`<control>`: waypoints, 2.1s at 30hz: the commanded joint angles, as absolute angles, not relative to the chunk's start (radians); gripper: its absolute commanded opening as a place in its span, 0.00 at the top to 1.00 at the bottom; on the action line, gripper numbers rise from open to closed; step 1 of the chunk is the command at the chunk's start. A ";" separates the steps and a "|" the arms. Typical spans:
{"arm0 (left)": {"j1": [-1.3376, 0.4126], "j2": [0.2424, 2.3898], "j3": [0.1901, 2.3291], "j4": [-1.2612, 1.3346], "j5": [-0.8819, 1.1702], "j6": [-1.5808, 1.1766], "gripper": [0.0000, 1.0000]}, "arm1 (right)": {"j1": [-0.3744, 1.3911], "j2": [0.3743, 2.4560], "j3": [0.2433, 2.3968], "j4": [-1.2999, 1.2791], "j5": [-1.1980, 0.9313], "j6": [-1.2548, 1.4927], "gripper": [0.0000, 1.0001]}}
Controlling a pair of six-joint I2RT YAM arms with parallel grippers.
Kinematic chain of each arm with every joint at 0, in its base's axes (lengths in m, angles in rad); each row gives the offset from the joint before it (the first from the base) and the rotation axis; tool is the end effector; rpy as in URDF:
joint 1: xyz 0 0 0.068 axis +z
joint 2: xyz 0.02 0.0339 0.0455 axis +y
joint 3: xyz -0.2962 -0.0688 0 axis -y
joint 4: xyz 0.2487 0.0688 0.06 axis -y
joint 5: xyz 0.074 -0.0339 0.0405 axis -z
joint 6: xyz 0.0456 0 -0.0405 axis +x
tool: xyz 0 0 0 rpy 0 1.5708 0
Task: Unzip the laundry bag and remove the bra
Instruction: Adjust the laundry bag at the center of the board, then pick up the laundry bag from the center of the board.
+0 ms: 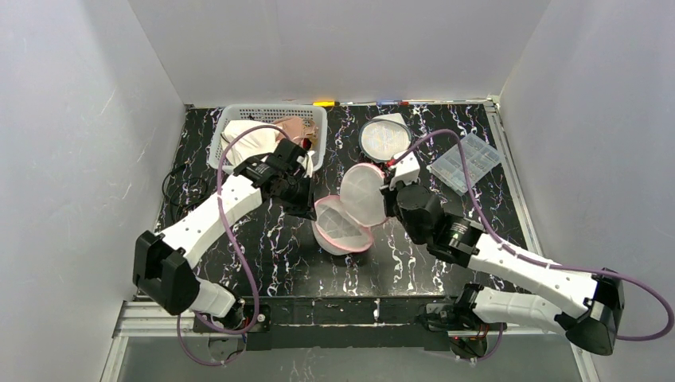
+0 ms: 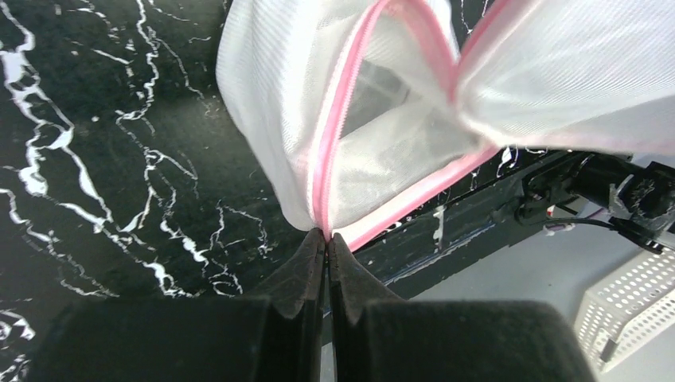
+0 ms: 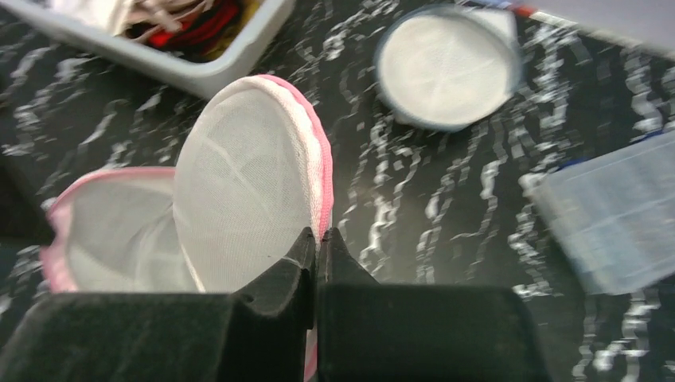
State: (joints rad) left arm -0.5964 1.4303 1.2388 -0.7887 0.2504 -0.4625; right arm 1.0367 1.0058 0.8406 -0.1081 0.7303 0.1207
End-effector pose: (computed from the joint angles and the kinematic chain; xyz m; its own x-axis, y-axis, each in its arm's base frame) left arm 0.2418 -0.1778 0.3202 -0.9087 0.0944 -0.4065 0.2825 0.8561 -0.4327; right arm 0.1385 0.1744 0.3528 -0.1742 -0.1184 -0.9776 -0.2954 0.9533 -0.0628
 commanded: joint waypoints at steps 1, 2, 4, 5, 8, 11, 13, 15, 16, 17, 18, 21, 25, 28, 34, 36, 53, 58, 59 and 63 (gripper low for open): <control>-0.591 1.334 1.279 -0.875 0.179 -0.424 1.00 | 1.022 0.927 0.752 -0.158 0.513 0.392 0.99; -0.591 1.325 1.287 -0.887 0.173 -0.418 1.00 | 1.022 0.903 0.714 -0.148 0.512 0.434 0.99; -0.591 1.314 1.305 -0.917 0.161 -0.401 1.00 | 1.022 0.847 0.621 -0.131 0.523 0.534 0.99; -0.591 1.310 1.311 -0.929 0.156 -0.392 1.00 | 1.022 0.814 0.571 -0.112 0.524 0.577 0.99; -0.591 1.305 1.316 -0.962 0.166 -0.360 1.00 | 1.022 0.693 0.437 -0.085 0.521 0.693 0.99; -0.591 1.311 1.290 -0.973 0.196 -0.352 1.00 | 1.022 0.611 0.335 -0.061 0.508 0.776 0.99; -0.591 1.317 1.263 -0.968 0.198 -0.355 1.00 | 1.022 0.590 0.299 -0.062 0.507 0.806 0.95; -0.591 1.324 1.240 -0.959 0.199 -0.357 1.00 | 1.022 0.596 0.298 -0.076 0.506 0.818 0.81; -0.591 1.326 1.231 -0.953 0.202 -0.360 1.00 | 1.022 0.607 0.305 -0.086 0.502 0.816 0.71; -0.591 1.327 1.223 -0.948 0.204 -0.361 1.00 | 1.022 0.621 0.317 -0.100 0.500 0.811 0.62; -0.591 1.328 1.216 -0.942 0.206 -0.361 1.00 | 1.022 0.635 0.332 -0.122 0.503 0.806 0.53; -0.591 1.329 1.206 -0.936 0.209 -0.354 1.00 | 1.021 0.671 0.390 -0.189 0.517 0.756 0.35; -0.591 1.324 1.198 -0.937 0.196 -0.343 1.00 | 1.011 0.750 0.486 -0.269 0.542 0.673 0.21; -0.591 1.316 1.184 -0.937 0.167 -0.339 1.00 | 0.962 0.841 0.527 -0.289 0.477 0.617 0.18; -0.591 1.318 1.175 -0.934 0.140 -0.352 1.00 | 0.792 1.012 0.558 -0.227 0.250 0.561 0.19; -0.591 1.317 1.173 -0.929 0.138 -0.357 1.00 | 0.750 1.057 0.575 -0.228 0.212 0.541 0.19; -0.591 1.308 1.125 -0.888 0.136 -0.367 1.00 | 0.586 1.300 0.619 -0.174 -0.066 0.444 0.44; -0.591 1.316 1.129 -0.884 0.140 -0.366 1.00 | 0.584 1.323 0.609 -0.162 -0.087 0.442 0.57; -0.591 1.316 1.128 -0.884 0.140 -0.365 1.00 | 0.582 1.320 0.605 -0.156 -0.089 0.446 0.62; -0.591 1.313 1.132 -0.882 0.140 -0.375 1.00 | 0.580 1.233 0.571 -0.096 -0.093 0.474 0.91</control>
State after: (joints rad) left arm -0.5964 1.3388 1.1339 -0.8684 0.1448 -0.3676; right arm 0.5869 1.3132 0.5842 -0.1757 -0.0685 0.4587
